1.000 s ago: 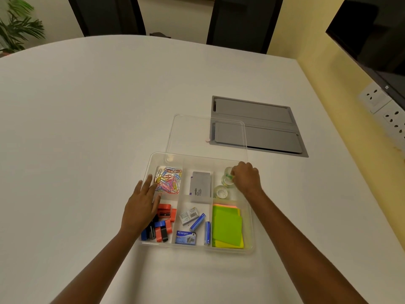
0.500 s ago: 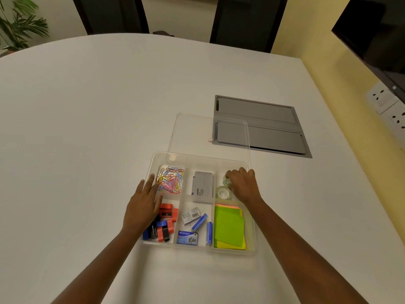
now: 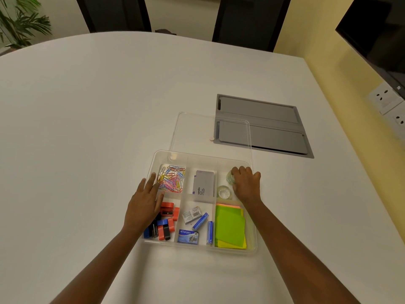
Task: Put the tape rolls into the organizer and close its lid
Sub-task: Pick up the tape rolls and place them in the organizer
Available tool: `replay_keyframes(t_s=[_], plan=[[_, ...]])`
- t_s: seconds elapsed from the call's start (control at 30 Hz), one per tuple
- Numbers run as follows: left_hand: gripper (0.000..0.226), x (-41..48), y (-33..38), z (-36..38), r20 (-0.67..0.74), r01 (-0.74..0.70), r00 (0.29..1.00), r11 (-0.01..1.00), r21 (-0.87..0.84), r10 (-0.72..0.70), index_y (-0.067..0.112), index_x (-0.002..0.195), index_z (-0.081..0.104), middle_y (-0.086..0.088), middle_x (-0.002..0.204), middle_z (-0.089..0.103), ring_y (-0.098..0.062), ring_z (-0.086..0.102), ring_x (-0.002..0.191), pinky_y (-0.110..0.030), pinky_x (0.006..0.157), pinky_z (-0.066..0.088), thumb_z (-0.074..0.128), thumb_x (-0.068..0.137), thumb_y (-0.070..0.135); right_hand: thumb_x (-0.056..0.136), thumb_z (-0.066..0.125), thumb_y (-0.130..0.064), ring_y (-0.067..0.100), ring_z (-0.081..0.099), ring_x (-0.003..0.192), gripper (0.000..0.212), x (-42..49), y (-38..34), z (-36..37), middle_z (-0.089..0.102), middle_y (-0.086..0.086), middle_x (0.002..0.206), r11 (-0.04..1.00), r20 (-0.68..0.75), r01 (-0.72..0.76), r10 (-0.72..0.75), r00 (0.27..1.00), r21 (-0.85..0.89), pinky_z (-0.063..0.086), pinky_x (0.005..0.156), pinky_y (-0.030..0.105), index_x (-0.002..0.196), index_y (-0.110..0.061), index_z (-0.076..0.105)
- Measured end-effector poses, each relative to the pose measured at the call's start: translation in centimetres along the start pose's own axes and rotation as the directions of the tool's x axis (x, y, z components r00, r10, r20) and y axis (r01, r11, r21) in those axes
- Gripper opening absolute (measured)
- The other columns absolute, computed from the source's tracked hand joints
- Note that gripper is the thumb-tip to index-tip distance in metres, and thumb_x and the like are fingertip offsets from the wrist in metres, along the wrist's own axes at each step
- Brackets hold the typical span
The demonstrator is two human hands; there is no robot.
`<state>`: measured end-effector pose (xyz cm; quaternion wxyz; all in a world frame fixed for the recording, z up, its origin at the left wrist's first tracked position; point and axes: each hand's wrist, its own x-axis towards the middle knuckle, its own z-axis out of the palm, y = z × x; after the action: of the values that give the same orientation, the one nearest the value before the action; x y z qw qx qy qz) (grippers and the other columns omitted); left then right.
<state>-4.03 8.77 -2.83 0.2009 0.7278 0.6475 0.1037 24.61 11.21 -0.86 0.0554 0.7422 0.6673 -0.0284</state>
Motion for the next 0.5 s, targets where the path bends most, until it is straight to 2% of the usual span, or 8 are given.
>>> replay_keyframes(t_s=[0.1,0.23,0.37,0.5], plan=[[0.048,-0.1,0.0,0.0,-0.003,0.000,1.000,1.000,-0.007,0.000,0.019,0.139,0.030,-0.004,0.155,0.020,-0.028,0.020,0.143,-0.048,0.107,0.036,0.036,0.094,0.035,0.090,0.053,-0.015,0.025,0.046,0.117,0.043,-0.3,-0.4,-0.4,0.051,0.008,0.130,0.999,-0.023,-0.021,0.022,0.999,0.044,0.038,0.093,0.039,0.131,-0.016,0.041],[0.047,-0.1,0.1,-0.1,-0.012,-0.004,1.000,1.000,-0.020,0.004,0.019,0.138,0.032,-0.005,0.154,0.023,-0.029,0.022,0.142,-0.048,0.106,0.037,0.037,0.094,0.034,0.092,0.047,-0.014,0.027,0.054,0.110,0.032,-1.4,-1.6,-0.8,0.058,0.012,0.124,0.988,-0.068,0.003,0.007,0.998,0.153,0.045,0.088,0.036,0.124,-0.008,0.050],[0.047,-0.1,0.1,-0.1,-0.010,-0.003,1.000,1.000,-0.022,0.002,0.019,0.139,0.032,-0.004,0.155,0.022,-0.028,0.021,0.142,-0.048,0.106,0.038,0.036,0.094,0.035,0.093,0.045,-0.011,0.032,0.061,0.106,0.024,-2.4,-2.7,-0.8,0.065,0.019,0.115,0.967,0.148,-0.122,0.090,0.985,0.225,0.051,0.085,0.034,0.110,0.000,0.060],[0.046,-0.1,0.2,-0.1,-0.011,-0.005,1.000,1.000,-0.009,0.005,0.019,0.138,0.033,-0.004,0.154,0.022,-0.028,0.021,0.142,-0.047,0.105,0.040,0.036,0.095,0.034,0.093,0.047,-0.012,0.034,0.061,0.109,0.026,-2.5,-3.3,-1.3,0.064,0.020,0.118,0.938,0.271,-0.201,0.123,0.955,0.282,0.050,0.088,0.035,0.111,0.002,0.058]])
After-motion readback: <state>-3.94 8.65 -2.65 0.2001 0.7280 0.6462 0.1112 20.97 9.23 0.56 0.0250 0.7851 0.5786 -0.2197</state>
